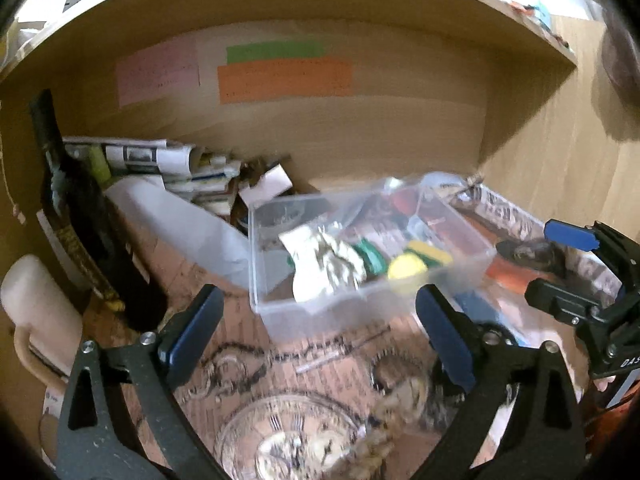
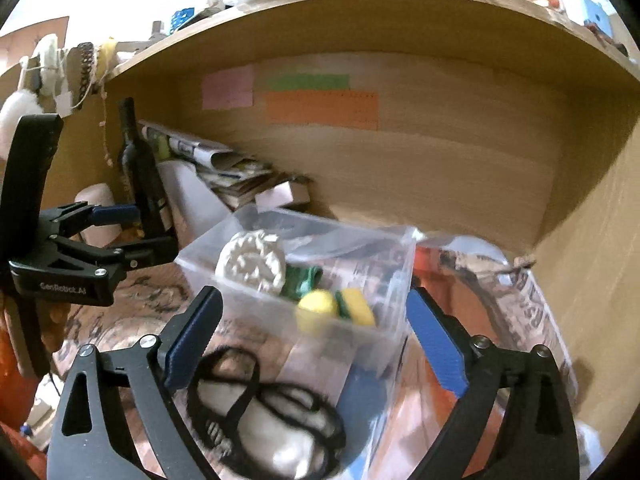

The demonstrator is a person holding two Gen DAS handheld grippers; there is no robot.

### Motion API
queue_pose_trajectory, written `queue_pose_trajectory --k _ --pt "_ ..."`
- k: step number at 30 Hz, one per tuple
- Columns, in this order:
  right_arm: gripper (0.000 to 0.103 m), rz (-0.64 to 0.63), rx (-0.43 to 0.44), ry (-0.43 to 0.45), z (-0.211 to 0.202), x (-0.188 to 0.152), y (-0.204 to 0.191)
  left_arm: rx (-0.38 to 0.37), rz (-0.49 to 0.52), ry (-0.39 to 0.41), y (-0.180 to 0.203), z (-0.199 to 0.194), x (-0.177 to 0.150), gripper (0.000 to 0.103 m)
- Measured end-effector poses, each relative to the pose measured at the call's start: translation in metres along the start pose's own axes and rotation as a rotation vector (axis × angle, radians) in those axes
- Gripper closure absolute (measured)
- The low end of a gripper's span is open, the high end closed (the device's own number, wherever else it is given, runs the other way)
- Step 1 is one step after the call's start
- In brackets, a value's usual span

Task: Organize soft objects
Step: 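Grasp the floral cloth with the left tool while the right tool grasps the black patterned strap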

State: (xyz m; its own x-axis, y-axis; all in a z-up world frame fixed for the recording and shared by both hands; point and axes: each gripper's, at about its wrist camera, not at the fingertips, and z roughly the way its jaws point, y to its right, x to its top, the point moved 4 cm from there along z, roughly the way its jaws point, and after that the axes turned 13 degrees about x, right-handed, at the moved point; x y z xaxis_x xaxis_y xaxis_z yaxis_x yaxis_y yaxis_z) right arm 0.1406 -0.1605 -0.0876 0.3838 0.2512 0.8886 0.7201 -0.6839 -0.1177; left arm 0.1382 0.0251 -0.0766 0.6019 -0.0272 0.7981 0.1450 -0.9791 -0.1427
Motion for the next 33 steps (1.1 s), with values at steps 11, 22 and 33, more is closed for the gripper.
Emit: queue_pose_trajectory --k 11,22,33 --pt "0.010 0.068 0.085 -0.148 0.014 -0.058 -0.023 -0.033 -0.013 -0.136 0.009 0.004 -0.059 0.005" --pt "0.016 0.167 0.047 -0.188 0.022 -0.080 0.001 -0.049 -0.063 -0.195 0.006 0.019 -0.083 0.025" --pt "0.079 0.187 0.106 -0.192 0.026 -0.081 0.001 -0.151 -0.057 -0.275 0.017 0.039 -0.090 0.079"
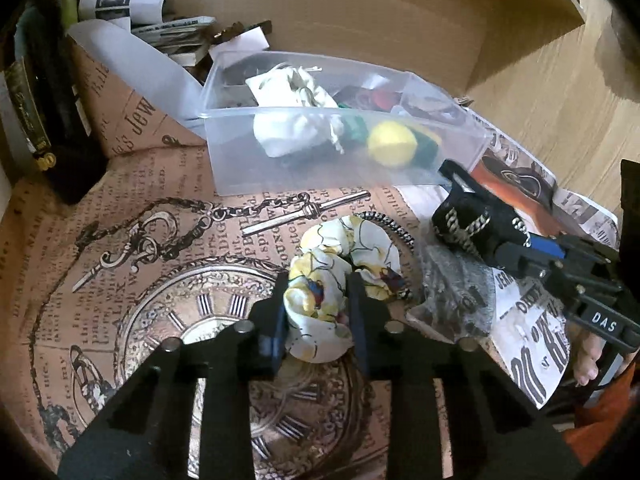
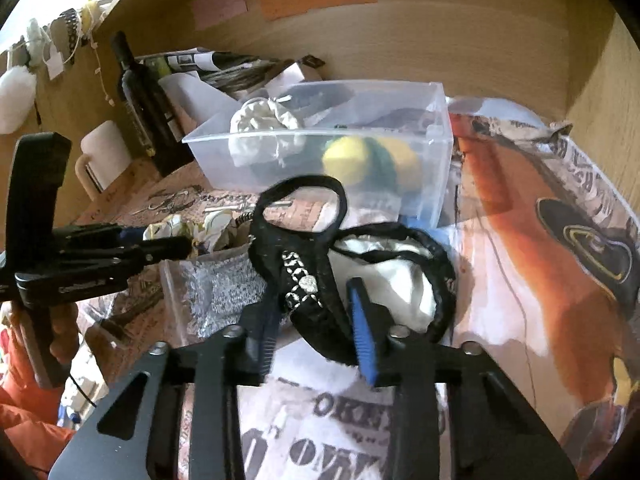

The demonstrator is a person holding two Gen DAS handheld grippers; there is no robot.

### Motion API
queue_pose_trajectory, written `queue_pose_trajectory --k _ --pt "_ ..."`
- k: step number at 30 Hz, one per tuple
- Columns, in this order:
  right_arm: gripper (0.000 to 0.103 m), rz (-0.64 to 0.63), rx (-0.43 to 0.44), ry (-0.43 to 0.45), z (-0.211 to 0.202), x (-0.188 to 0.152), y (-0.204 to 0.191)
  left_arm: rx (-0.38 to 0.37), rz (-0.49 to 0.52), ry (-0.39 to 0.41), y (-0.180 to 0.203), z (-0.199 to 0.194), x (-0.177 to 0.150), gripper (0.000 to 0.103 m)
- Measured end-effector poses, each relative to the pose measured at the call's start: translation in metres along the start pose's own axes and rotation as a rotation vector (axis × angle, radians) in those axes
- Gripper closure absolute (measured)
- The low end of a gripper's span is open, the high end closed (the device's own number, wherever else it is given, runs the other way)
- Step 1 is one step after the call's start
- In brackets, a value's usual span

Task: Organize soft objects
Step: 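Grasp the floral cloth with the left tool while the right tool grasps the black patterned strap, then carry the floral cloth and black strap into the clear box and release both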

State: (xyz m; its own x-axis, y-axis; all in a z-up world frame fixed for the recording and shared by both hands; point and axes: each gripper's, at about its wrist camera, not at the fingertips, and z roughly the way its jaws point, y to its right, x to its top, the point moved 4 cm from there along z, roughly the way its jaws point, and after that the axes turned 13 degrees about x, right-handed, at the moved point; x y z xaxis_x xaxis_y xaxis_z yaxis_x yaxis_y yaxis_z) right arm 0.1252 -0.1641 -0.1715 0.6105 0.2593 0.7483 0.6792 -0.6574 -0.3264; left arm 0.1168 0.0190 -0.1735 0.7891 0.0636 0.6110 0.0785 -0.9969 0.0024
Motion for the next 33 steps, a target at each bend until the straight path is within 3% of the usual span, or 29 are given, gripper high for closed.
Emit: queue_pose_trajectory --k 6,23,33 --pt "0.088 -0.007 -0.004 0.057 -0.015 0.013 0.001 0.002 -0.033 0.038 -0.009 -0.013 0.010 0.086" --pt "0.090 -0.105 -0.053 0.259 -0.064 0.070 -0.006 0.061 -0.054 0.282 -0.026 -0.075 0.075 0.086" --pt "0.090 -0.185 -0.119 0.355 -0.064 0.114 -0.001 0.094 -0.054 0.313 -0.032 -0.064 0.113 0.086"
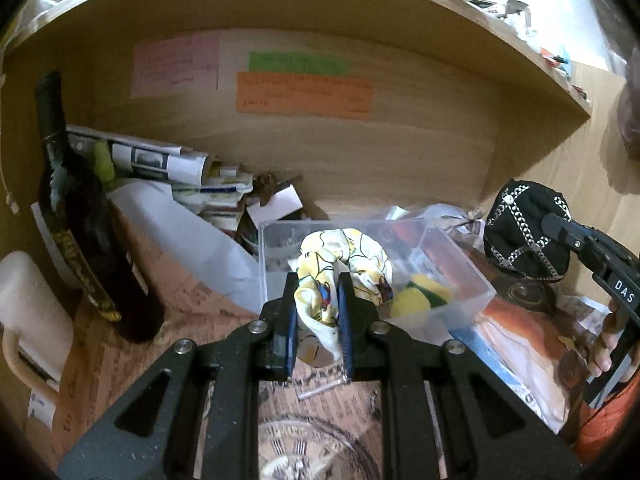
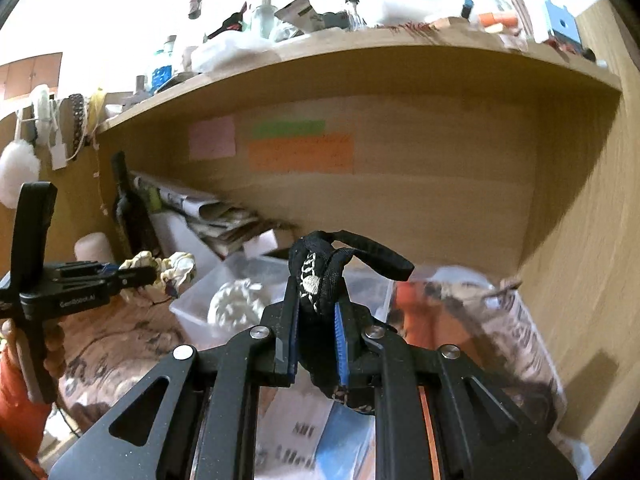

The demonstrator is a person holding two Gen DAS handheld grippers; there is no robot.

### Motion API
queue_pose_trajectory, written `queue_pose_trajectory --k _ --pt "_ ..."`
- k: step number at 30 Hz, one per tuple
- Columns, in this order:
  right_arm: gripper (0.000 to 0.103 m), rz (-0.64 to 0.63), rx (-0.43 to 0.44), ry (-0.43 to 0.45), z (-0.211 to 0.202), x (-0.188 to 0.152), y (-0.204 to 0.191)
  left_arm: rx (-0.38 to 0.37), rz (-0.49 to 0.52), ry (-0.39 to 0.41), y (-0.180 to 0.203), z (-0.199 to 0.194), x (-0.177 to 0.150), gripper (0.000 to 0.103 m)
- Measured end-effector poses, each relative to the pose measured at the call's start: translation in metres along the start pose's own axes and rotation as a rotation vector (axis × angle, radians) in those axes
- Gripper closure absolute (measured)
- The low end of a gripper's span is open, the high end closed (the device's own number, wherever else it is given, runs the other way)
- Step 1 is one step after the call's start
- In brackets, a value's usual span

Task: Organize soft objects
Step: 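Carry the floral cloth and black strap into the clear box and release both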

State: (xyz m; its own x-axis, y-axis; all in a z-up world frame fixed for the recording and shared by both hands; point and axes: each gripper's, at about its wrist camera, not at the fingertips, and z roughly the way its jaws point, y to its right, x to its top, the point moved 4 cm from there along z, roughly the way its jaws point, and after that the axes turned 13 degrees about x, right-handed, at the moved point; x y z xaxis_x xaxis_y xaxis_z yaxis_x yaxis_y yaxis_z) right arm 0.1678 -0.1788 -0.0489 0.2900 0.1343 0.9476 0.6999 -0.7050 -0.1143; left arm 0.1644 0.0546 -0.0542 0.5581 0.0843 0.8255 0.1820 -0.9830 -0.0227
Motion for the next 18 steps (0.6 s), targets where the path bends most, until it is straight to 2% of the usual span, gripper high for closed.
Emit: queue_pose_trajectory --k 10,18 --pt "0.090 -0.035 0.011 -0.044 0.052 0.012 0.004 0.017 0.019 -0.042 0.013 0.046 0.018 0.086" --pt "0.090 -0.065 -0.007 -0.149 0.106 0.000 0.009 0.039 0.037 -0.121 0.020 0.092 0.014 0.086"
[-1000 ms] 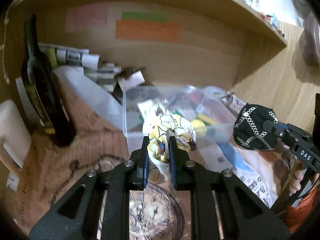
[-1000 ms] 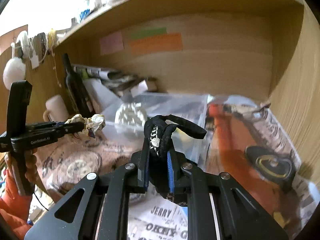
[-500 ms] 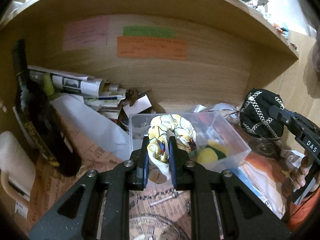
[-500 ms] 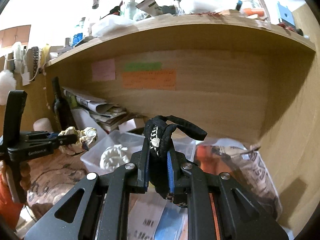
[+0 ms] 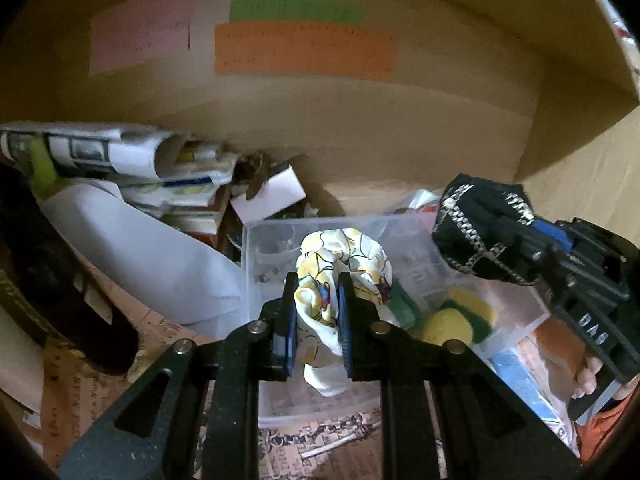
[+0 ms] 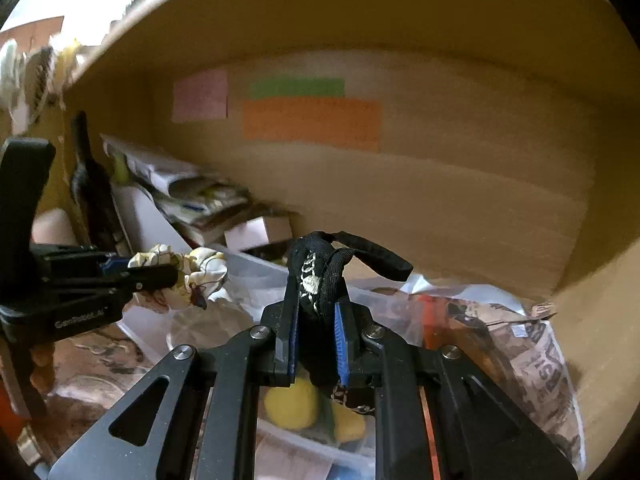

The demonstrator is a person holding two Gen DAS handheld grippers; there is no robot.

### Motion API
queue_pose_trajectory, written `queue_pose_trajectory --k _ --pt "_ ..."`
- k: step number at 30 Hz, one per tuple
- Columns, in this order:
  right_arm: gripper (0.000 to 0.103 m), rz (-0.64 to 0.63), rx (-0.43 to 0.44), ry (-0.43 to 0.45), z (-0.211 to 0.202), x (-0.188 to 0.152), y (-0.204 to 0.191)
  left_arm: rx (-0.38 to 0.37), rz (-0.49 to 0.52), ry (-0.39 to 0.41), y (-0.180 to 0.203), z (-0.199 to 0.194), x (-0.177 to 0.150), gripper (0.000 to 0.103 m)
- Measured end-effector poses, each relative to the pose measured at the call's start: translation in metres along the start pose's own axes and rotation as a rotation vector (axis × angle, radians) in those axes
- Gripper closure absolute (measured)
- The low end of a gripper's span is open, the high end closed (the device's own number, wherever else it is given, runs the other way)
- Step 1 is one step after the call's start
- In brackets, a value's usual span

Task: Organize soft objects
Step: 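Carry the floral cloth and black strap into the clear box and release both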

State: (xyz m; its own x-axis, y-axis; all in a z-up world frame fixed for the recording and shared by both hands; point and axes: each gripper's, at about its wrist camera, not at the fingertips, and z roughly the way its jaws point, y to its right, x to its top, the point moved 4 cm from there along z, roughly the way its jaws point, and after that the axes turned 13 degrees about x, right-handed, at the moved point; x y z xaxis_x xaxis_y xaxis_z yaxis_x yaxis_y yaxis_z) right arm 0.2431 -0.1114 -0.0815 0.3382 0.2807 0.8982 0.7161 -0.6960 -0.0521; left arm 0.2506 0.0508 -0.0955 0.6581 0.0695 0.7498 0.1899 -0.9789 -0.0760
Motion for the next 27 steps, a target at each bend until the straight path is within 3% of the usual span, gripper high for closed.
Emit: queue_pose_trajectory --k 7,12,15,19,27 --pt "0.090 -0.001 0.008 -0.131 0.045 -0.021 0.001 0.016 0.002 -0.053 0.000 0.024 -0.008 0.086" --pt "0.086 0.030 0.027 -0.196 0.055 -0.031 0.003 0.016 -0.006 -0.067 -0.005 0.025 -0.010 0.072" --pt "0.076 0.039 0.034 -0.212 0.051 -0.032 0.004 0.017 -0.015 -0.064 -0.008 0.022 -0.011 0.059" --pt "0.050 0.044 0.039 -0.205 0.046 -0.029 0.004 0.007 -0.010 -0.058 -0.008 0.012 -0.013 0.050" --pt "0.032 0.042 0.041 -0.140 0.016 -0.013 -0.004 -0.013 -0.006 0.006 -0.007 -0.027 -0.012 0.034"
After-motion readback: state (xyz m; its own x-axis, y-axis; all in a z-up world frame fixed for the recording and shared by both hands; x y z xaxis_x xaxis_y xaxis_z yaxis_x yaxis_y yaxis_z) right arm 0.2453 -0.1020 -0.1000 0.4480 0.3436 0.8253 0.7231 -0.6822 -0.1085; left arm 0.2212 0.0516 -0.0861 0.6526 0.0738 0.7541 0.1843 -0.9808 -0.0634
